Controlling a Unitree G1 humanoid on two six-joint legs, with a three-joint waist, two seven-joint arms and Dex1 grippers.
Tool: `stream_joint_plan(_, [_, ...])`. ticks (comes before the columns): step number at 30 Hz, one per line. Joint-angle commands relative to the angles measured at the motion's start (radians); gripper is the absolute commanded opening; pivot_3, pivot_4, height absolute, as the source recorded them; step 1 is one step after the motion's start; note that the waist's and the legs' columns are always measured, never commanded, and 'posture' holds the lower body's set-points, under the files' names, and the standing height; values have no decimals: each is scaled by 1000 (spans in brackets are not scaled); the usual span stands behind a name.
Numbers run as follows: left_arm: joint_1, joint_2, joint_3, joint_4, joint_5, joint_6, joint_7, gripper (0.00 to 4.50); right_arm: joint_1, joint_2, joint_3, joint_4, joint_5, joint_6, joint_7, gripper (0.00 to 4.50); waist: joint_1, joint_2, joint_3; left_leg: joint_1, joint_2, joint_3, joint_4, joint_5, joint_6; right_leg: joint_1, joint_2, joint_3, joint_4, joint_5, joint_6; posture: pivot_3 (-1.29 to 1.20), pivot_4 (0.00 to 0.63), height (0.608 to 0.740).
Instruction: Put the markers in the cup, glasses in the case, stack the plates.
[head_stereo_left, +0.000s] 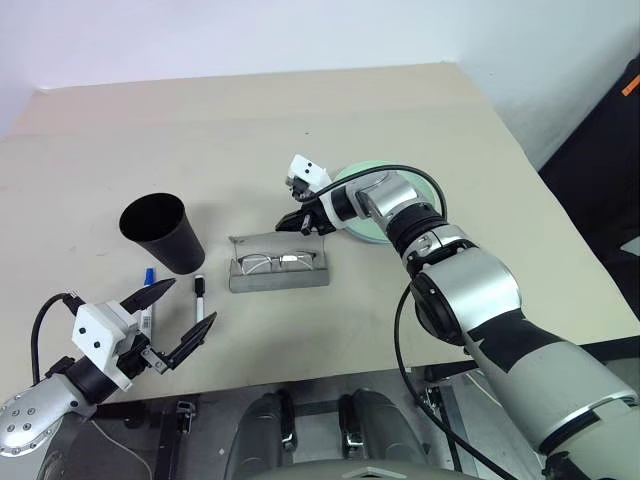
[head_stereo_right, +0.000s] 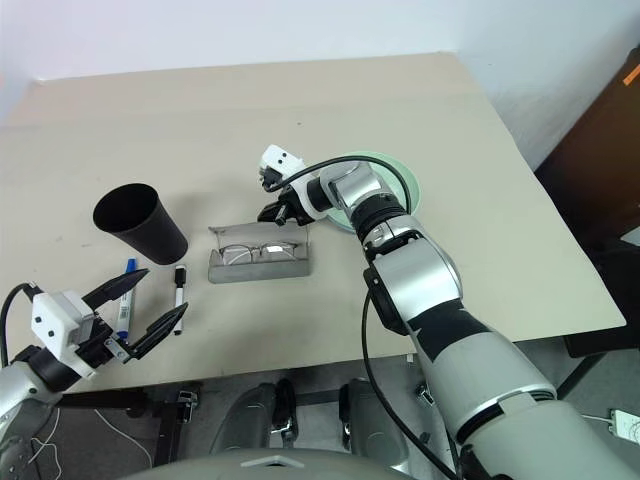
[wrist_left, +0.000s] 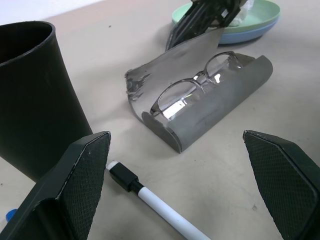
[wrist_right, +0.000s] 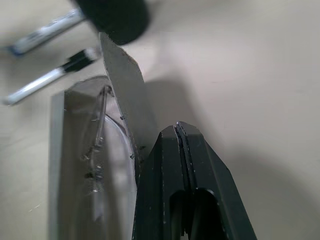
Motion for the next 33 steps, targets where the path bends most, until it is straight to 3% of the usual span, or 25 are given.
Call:
stream_joint_plan(1, [6,4,27,-23,-2,-21,5,4460,23,-13,18,-117,15,47,54,9,0,0,0,0,0,0,0,0,0,0,0,0,0,0,0,0,150,715])
stream_joint_plan(14, [-22,12,21,1,-3,-20,-4,4460,236,-69,98,-534,48,253,44,9,0,0,0,0,0,0,0,-1,-2,0,0,0,0,0,0,0,150,715])
stream_joint_plan(18, [-32,12,16,6,-2,-20,-5,4460,263,-83,99,-591,66,247,24,9,0,0,0,0,0,0,0,-1,-2,0,0,0,0,0,0,0,150,715])
stream_joint_plan(21, [-35,11,11,9,3,-24,-4,4460,332,-89,67,-689,116,126,19,9,1,0,0,0,0,0,0,-1,-2,0,0,0,0,0,0,0,150,715])
stream_joint_plan(26, [-23,4,18,0,3,-27,5,4460,428,-122,39,-881,242,206,62,9,3,0,0,0,0,0,0,0,0,0,0,0,0,0,1,0,150,715])
stream_joint_plan(33, [-12,3,21,-24,-5,-18,21,4460,499,-139,57,-898,261,153,-13,9,2,-1,0,3,1,0,1,0,-1,2,1,0,1,0,1,0,150,715])
